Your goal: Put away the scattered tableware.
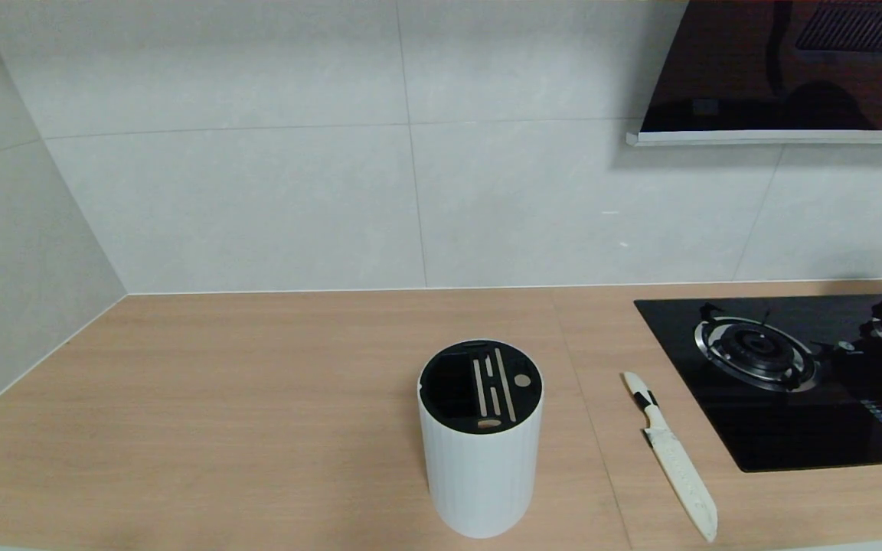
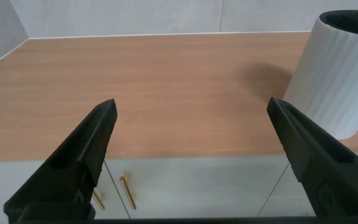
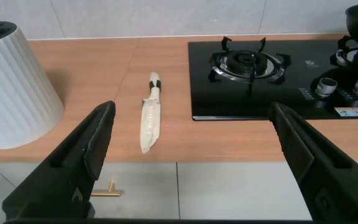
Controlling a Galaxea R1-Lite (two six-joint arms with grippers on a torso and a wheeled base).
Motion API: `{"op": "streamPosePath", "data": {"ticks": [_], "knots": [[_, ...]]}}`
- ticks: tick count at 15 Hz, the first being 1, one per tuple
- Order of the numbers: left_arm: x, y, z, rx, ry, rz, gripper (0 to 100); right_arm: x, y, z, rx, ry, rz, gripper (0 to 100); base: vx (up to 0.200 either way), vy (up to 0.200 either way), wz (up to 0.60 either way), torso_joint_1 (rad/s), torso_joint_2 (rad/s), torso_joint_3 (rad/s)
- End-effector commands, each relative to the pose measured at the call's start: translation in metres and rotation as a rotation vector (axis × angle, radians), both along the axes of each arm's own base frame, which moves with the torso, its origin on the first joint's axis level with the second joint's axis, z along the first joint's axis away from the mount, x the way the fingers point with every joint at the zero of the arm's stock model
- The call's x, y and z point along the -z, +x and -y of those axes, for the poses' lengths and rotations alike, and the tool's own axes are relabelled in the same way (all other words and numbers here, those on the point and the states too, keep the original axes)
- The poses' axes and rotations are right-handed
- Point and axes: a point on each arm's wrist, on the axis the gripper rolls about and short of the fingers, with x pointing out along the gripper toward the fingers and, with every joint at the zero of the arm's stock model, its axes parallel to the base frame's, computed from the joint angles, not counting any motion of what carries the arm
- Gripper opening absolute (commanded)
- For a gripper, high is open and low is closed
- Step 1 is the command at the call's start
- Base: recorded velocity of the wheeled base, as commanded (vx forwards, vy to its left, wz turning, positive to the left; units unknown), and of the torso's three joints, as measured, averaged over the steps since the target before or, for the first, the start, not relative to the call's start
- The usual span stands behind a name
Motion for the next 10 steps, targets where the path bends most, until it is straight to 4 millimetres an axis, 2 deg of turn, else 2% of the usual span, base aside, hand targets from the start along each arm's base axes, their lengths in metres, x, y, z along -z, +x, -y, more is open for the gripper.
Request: {"op": "streamPosePath", "data": {"ticks": [1,10], "knots": [[-0.0001,0.0,0.0,0.002,0.0,0.0,100,0.0,0.0001,0.0,0.0,-0.002,-0.001,100,0.0,0.0,0.0,0.0,0.0,0.0],[-0.0001,0.0,0.0,-0.001,0.0,0.0,100,-0.0023,-0.0004,-0.0001,-0.002,-0.015,0.007,100,0.0,0.0,0.0,0.0,0.0,0.0]]}}
